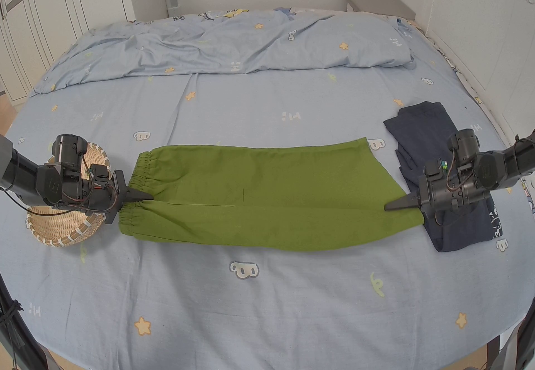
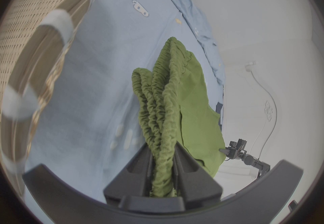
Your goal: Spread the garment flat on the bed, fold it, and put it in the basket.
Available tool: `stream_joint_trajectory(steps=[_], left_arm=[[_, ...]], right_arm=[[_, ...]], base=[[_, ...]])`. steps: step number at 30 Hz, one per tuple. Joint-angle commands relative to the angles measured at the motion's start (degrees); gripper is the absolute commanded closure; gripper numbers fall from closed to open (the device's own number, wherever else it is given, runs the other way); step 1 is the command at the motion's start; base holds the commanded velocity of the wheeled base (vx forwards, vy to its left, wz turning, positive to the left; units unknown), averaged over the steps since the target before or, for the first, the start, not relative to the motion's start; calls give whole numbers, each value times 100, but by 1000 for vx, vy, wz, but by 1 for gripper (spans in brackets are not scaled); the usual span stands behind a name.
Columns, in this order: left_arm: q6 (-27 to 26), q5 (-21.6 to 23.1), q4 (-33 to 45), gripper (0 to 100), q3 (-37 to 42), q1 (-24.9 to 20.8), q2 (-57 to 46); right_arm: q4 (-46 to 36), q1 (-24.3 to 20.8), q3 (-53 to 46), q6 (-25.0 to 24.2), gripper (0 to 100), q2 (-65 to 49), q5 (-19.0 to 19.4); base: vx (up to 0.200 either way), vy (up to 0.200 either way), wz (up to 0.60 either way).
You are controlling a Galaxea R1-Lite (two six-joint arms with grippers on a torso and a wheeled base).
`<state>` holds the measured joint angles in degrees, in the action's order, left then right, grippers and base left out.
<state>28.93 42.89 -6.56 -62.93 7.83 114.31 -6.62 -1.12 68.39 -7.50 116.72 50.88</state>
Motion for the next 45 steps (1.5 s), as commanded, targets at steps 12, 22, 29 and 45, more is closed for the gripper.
stream_joint_trajectory(steps=[12,22,29,45], left_arm=[[-1821,-44,911,100,2399,342,-1297],[-2119,-52,603,100,3023,474,-1482],[-2383,-202,621,100,3058,571,-1561],[-2682,-1221,1869,100,2056,1010,-3319]], right_arm=[[1435,-2,-4167,319,100,-1574,9],[2490,-239,-5107,258,100,-1688,9],[2499,-257,-5099,258,0,-1653,9],[2297,-108,-3675,-841,0,-2998,-369]], base=[[0,0,0],[0,0,0],[0,0,0],[0,0,0]])
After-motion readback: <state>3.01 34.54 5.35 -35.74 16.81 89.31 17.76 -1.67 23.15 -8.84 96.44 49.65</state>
